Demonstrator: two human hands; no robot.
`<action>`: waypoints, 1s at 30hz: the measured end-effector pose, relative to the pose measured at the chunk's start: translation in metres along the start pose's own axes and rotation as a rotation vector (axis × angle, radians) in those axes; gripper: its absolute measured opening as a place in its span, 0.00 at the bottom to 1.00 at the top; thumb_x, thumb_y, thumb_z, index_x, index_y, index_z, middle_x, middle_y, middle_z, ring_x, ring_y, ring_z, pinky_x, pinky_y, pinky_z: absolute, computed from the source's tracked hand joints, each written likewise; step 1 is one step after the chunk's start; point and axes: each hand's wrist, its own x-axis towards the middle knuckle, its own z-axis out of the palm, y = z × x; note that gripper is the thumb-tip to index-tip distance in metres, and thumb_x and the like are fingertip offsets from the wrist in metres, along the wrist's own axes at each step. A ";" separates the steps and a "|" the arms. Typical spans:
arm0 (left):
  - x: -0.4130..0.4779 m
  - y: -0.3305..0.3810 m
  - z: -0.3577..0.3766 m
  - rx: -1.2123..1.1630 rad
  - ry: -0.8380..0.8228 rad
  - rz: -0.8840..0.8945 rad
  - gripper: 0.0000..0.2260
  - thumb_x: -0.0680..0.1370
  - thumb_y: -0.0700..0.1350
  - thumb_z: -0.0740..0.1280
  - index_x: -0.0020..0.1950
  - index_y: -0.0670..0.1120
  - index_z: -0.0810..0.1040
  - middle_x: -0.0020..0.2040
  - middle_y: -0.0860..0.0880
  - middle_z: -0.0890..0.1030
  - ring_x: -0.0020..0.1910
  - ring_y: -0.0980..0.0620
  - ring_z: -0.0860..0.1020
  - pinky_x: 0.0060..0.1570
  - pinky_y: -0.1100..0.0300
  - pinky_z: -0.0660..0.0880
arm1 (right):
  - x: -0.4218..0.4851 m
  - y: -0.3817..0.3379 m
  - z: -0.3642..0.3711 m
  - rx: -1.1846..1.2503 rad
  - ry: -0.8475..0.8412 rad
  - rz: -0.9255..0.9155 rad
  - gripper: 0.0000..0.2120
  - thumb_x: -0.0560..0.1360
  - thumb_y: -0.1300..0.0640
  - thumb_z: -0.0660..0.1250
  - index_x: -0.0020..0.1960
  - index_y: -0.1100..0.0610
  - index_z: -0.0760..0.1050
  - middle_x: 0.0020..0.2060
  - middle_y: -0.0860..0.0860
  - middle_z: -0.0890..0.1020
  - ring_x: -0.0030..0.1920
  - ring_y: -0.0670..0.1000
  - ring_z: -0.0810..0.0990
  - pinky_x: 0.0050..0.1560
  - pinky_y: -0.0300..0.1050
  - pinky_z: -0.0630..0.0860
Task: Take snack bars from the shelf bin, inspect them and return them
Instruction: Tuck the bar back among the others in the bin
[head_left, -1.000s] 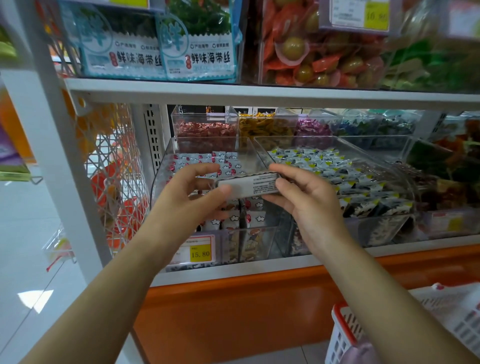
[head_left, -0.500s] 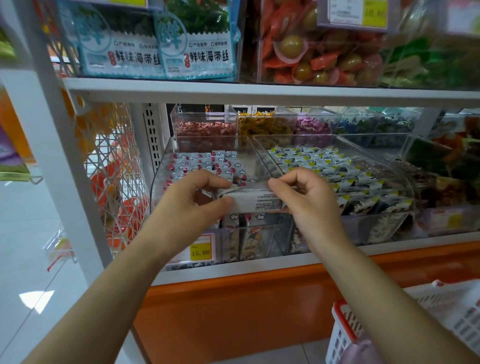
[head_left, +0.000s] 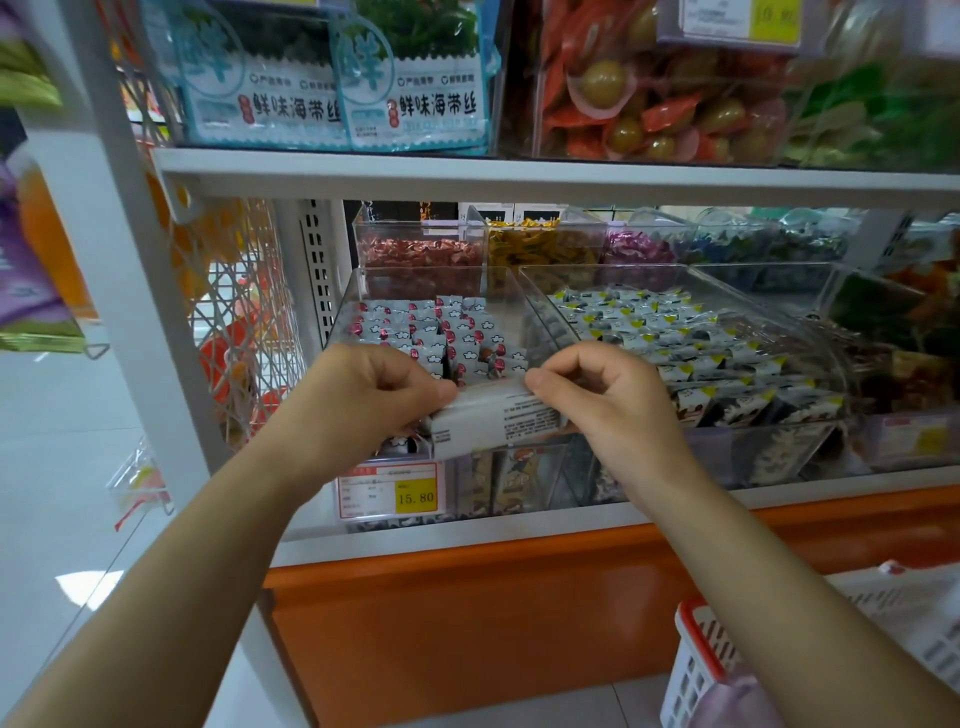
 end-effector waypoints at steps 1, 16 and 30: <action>0.000 0.000 0.001 -0.009 -0.011 -0.014 0.09 0.72 0.52 0.68 0.35 0.49 0.82 0.35 0.49 0.83 0.36 0.48 0.80 0.37 0.61 0.79 | 0.000 0.000 0.000 -0.005 0.015 0.003 0.07 0.73 0.58 0.70 0.36 0.52 0.78 0.31 0.45 0.80 0.34 0.43 0.78 0.35 0.37 0.75; 0.007 0.003 0.027 -0.324 0.143 -0.087 0.05 0.77 0.41 0.66 0.44 0.45 0.81 0.41 0.47 0.81 0.37 0.57 0.82 0.35 0.69 0.77 | -0.001 0.000 0.016 0.250 -0.047 0.112 0.26 0.75 0.50 0.64 0.72 0.50 0.63 0.64 0.50 0.75 0.57 0.44 0.78 0.55 0.47 0.79; 0.069 -0.025 0.041 0.762 -0.212 0.069 0.21 0.82 0.53 0.47 0.74 0.49 0.61 0.77 0.51 0.56 0.76 0.52 0.50 0.71 0.43 0.47 | 0.039 0.014 -0.003 0.098 0.418 0.027 0.09 0.75 0.60 0.67 0.54 0.54 0.73 0.47 0.48 0.78 0.38 0.39 0.82 0.38 0.36 0.80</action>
